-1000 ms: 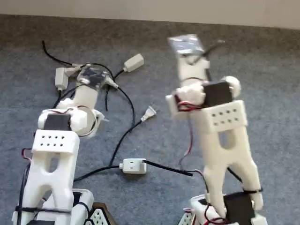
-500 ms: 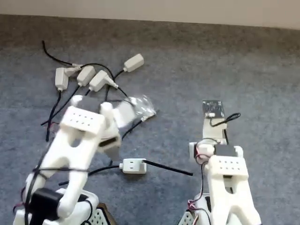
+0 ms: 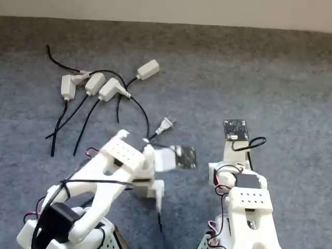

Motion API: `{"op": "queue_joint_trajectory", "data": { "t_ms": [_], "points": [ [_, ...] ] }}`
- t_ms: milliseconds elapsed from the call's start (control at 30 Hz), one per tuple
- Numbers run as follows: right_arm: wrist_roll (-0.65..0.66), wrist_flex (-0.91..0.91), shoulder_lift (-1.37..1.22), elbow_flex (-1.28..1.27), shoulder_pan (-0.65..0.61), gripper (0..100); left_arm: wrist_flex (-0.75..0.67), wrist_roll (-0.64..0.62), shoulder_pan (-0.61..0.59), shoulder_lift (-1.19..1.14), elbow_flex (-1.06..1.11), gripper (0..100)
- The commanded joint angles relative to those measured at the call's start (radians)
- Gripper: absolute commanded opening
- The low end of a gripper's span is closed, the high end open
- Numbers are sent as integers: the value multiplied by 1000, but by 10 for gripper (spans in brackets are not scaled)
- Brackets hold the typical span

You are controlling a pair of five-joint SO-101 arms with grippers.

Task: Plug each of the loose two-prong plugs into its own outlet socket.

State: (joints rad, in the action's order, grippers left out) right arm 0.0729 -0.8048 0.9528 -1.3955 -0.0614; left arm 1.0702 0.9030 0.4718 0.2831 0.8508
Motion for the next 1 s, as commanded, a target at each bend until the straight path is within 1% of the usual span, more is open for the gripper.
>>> {"op": "queue_joint_trajectory", "data": {
  "t_ms": [0,200,233,267,400,433,567,600,667,800,900,967],
  "points": [
    [9,15,21,4,5,209,-84,-2,25,-1,41,277],
    [11,15,21,4,5,209,-94,-2,25,-1,77,272],
    [9,15,21,4,5,209,-94,-2,25,-1,77,257],
    [9,15,21,4,5,209,-95,-2,25,-1,76,225],
    [11,15,19,4,5,209,-87,0,25,-1,48,31],
    [11,15,18,4,5,209,-86,2,25,-1,41,18],
    [11,15,15,2,5,209,-63,-2,7,8,24,18],
    [11,15,15,2,5,209,-54,-3,-19,8,1,16],
    [11,15,15,1,5,209,-20,-3,-108,7,-76,14],
    [11,15,15,1,5,209,58,-5,-351,-1,-280,14],
    [11,15,15,1,4,209,72,-5,-533,-18,-429,14],
    [11,15,15,1,4,209,72,-5,-641,-81,-542,14]
  ]
}}
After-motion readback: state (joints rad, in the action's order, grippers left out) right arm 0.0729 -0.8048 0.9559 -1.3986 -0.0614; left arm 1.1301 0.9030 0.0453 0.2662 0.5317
